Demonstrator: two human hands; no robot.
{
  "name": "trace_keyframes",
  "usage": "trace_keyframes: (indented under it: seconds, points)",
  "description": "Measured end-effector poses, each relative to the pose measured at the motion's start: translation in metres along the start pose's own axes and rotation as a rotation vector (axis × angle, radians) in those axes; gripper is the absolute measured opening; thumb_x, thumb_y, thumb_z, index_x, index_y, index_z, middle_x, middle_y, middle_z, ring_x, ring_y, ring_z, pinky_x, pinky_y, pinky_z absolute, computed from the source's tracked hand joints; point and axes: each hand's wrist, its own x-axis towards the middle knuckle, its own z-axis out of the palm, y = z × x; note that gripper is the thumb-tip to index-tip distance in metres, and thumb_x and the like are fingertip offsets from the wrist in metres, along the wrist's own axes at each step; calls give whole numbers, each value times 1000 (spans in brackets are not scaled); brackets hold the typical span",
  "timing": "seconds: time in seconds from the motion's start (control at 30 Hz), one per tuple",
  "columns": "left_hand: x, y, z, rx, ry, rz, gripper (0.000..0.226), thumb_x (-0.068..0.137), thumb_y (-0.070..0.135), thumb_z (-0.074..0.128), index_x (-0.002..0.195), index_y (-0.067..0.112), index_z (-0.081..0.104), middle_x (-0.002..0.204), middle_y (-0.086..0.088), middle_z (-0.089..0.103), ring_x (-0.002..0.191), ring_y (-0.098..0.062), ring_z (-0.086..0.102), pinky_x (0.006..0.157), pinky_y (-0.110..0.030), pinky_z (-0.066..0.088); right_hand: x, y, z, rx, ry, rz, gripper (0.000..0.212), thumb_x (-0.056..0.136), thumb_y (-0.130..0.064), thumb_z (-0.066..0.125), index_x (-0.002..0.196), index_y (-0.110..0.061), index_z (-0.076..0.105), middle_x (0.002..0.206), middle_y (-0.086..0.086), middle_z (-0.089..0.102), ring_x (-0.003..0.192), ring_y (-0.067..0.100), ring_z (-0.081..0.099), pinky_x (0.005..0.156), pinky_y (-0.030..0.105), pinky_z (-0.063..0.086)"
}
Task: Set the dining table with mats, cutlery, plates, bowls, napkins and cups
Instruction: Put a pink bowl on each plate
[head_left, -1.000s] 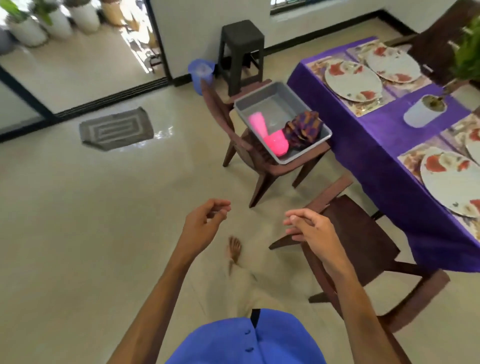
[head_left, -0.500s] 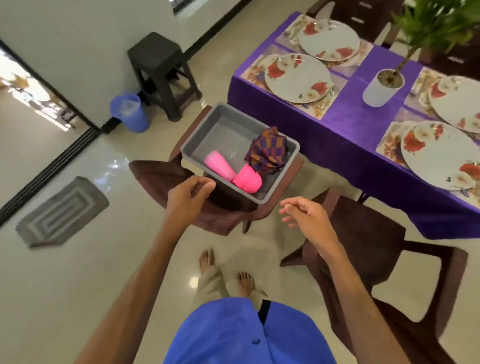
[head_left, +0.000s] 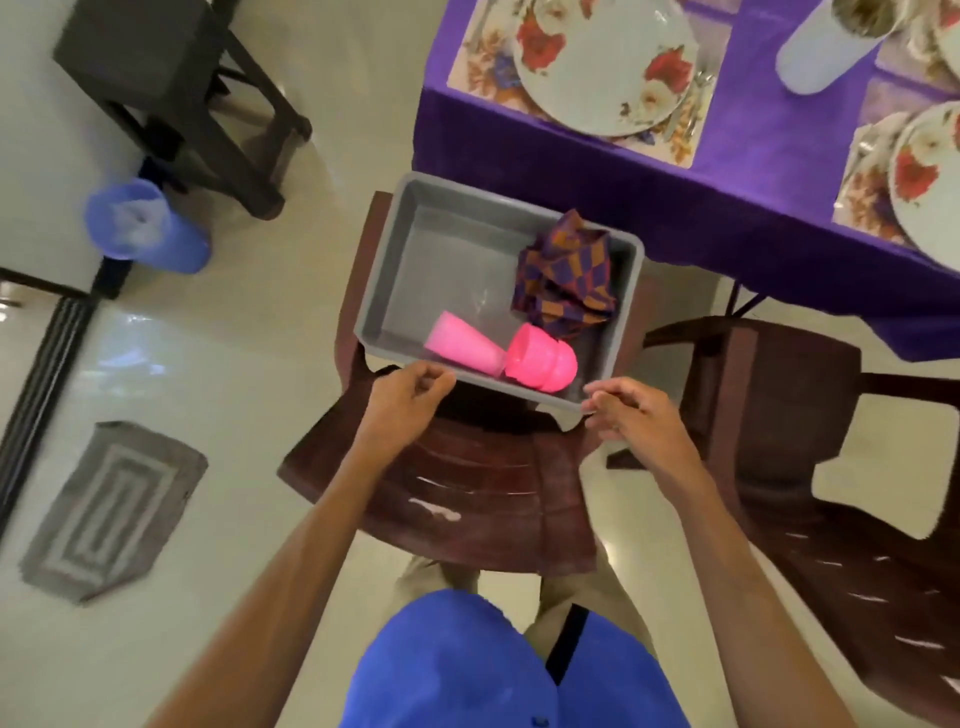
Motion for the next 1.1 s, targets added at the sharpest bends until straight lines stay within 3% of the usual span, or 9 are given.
trace_keyframes:
  seconds: [0.13,0.3,0.47,0.67,0.77,0.9,1.1]
  points:
    - [16,-3,-33,29,-50,-8,18,98,37,68,108,25,76,94,6,79,92,-11,75,97,-41,57,3,-29,22,31,18,23,16,104,-13,58,108,-11,74,95,6,78,79,13,73,64,19,56]
    - [30,-2,-59,27,-78,13,33,88,51,62,106,28,77,94,10,79,89,-8,75,96,-42,58,9,-48,25,68,41,0,17,105,-12,57,111,-7,72,92,8,78,75,13,74,67,21,57]
    - [36,3,-69,26,-73,57,13,98,32,69,106,27,77,95,10,78,88,-8,75,93,-35,59,13,-48,25,144,54,9,16,104,-13,58,109,-8,73,93,10,78,74,13,73,67,19,58]
    - [30,1,-47,-225,-98,-81,12,98,28,70,110,26,74,98,5,79,89,-8,77,87,-30,59,29,-23,27,157,105,59,15,102,-13,60,107,-10,74,95,13,78,83,24,74,77,34,57]
    - [36,-1,-41,-338,-98,-173,12,98,27,70,109,28,73,101,4,79,96,-14,76,88,-36,58,37,-16,33,80,193,69,14,98,-14,62,103,-14,76,93,9,78,83,18,73,75,31,58]
    - [51,1,-39,-406,-142,-210,14,98,23,69,112,23,71,105,3,78,98,-17,76,88,-35,59,57,-4,51,-50,207,125,16,88,-34,64,94,-28,76,93,-5,76,96,19,71,92,48,58]
    - [60,-13,-55,-282,-240,-174,14,99,25,68,113,24,71,102,5,78,91,-13,76,78,-29,58,72,-14,92,-140,169,173,14,89,-24,63,91,-18,77,90,5,74,95,26,71,92,48,57]
